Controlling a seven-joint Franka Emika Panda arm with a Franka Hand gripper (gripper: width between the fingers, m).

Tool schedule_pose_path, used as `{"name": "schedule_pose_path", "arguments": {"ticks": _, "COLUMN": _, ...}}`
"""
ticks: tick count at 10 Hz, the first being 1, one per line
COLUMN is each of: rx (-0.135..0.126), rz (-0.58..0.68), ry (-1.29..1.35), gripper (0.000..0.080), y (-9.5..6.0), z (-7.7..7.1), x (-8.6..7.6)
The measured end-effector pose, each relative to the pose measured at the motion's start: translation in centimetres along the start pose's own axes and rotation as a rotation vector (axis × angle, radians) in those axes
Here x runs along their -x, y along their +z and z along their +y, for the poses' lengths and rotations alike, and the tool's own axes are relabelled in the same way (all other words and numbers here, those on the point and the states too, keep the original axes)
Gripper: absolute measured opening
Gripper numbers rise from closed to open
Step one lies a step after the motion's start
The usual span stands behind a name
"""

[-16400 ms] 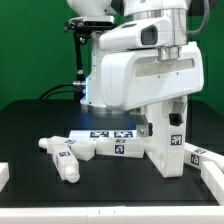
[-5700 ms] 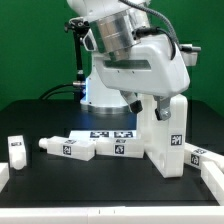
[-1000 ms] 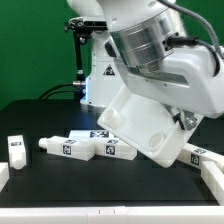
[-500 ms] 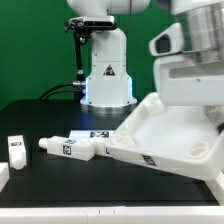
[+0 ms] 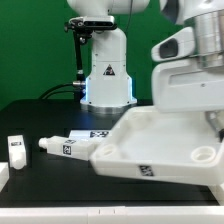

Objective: Assemble desk

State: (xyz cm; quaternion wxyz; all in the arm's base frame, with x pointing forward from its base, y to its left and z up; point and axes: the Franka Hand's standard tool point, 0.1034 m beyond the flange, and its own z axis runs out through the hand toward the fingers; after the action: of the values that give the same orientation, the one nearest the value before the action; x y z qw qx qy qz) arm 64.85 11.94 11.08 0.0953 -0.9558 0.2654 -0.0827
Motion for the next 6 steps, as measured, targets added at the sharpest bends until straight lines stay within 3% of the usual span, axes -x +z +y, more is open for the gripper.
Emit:
{"name": "schedule_pose_path", "arguments": {"ticks": 2, "rx": -0.008, "rz": 0.029, "ry": -0.103, "gripper": 0.0051, "y": 0.13, "z": 0.36, "x": -0.95}}
{"name": "schedule_pose_path", "arguments": {"ticks": 6, "rx": -0.005, "rz": 0.024, "ry": -0.105, "gripper": 0.0051, "y": 0.52, "z": 0.42, "x": -0.68}}
